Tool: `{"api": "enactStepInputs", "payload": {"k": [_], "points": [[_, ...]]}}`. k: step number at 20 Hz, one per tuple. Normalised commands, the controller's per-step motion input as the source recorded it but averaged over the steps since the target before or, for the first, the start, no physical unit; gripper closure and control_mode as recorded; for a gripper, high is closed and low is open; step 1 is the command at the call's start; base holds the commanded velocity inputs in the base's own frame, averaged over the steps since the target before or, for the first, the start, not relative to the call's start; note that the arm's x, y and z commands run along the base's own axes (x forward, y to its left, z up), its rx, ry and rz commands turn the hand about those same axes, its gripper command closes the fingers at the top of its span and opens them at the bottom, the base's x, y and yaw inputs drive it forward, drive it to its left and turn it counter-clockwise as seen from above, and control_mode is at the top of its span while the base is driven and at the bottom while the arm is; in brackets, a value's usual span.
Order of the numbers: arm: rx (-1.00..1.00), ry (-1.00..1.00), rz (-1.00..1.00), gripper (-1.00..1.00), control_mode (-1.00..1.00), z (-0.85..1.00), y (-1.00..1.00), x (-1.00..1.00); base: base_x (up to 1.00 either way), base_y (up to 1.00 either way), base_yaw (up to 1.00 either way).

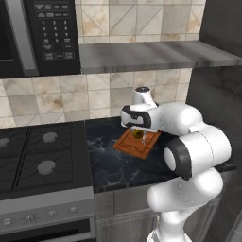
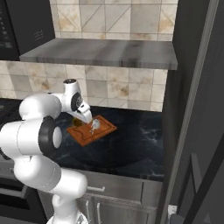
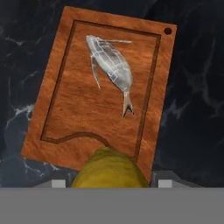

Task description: Retrieve a lemon from the fridge and place it on the cutting board with the fish.

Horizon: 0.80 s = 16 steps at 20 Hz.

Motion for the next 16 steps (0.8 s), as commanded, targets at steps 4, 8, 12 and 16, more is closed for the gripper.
{"api": "enactStepInputs", "payload": {"k": [4, 8, 12, 16], "points": [[0.0, 0.0, -0.08, 1.0, -1.0, -0.39, 0.0, 0.38, 0.0, 0.0, 0.0], [0.0, 0.0, -0.08, 1.0, -1.0, -0.36, 0.0, 0.37, 0.0, 0.0, 0.0], [0.0, 0.0, -0.06, 1.0, -1.0, -0.3, 0.0, 0.22, 0.0, 0.0, 0.0], [-0.02, 0.0, -0.06, 1.0, -1.0, -0.36, 0.0, 0.19, 0.0, 0.0, 0.0]]}}
